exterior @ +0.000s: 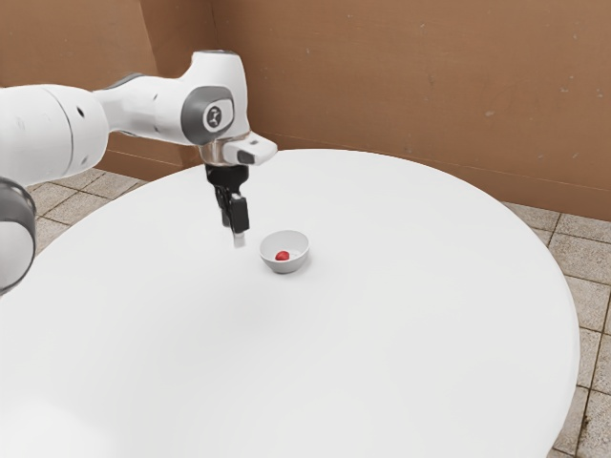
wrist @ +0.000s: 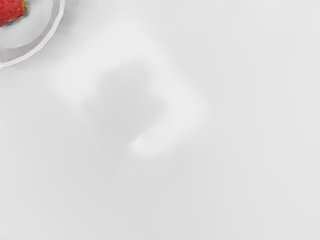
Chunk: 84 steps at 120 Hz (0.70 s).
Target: Take strawberry from the bowl
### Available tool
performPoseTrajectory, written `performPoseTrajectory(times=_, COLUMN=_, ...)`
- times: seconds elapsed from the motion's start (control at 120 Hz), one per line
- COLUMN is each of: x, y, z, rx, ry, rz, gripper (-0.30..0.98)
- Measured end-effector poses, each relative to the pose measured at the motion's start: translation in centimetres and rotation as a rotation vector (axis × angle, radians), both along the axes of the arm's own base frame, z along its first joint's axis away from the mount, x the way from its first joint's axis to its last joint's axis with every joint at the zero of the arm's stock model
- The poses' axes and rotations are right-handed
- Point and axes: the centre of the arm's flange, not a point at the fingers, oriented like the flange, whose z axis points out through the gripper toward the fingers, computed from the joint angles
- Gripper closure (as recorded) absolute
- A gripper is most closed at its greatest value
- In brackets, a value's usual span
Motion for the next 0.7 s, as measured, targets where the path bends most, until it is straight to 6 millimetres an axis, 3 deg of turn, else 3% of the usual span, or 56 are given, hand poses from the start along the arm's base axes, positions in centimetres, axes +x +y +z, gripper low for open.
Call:
performPoseTrajectory(times=0.175, x=5.1, y=-2.7, z=-3.6, rx=-0.025, ry=-0.076, rz=-0.243, gripper=0.0)
performPoseTrajectory(times=0.383, x=6.8, y=-3.1, z=-6.2, rx=-0.051, ry=-0.119, rz=-0.521, gripper=0.01)
performPoseTrajectory(times=0.533, x=8.3, y=-3.2, z=-6.4, rx=-0.049, ry=-0.174, rz=-0.719, gripper=0.02)
performPoseTrajectory(times=0.7, x=8.6, y=-3.0, z=-6.8, rx=-0.053, ry=-0.19, rz=-0.899, gripper=0.23)
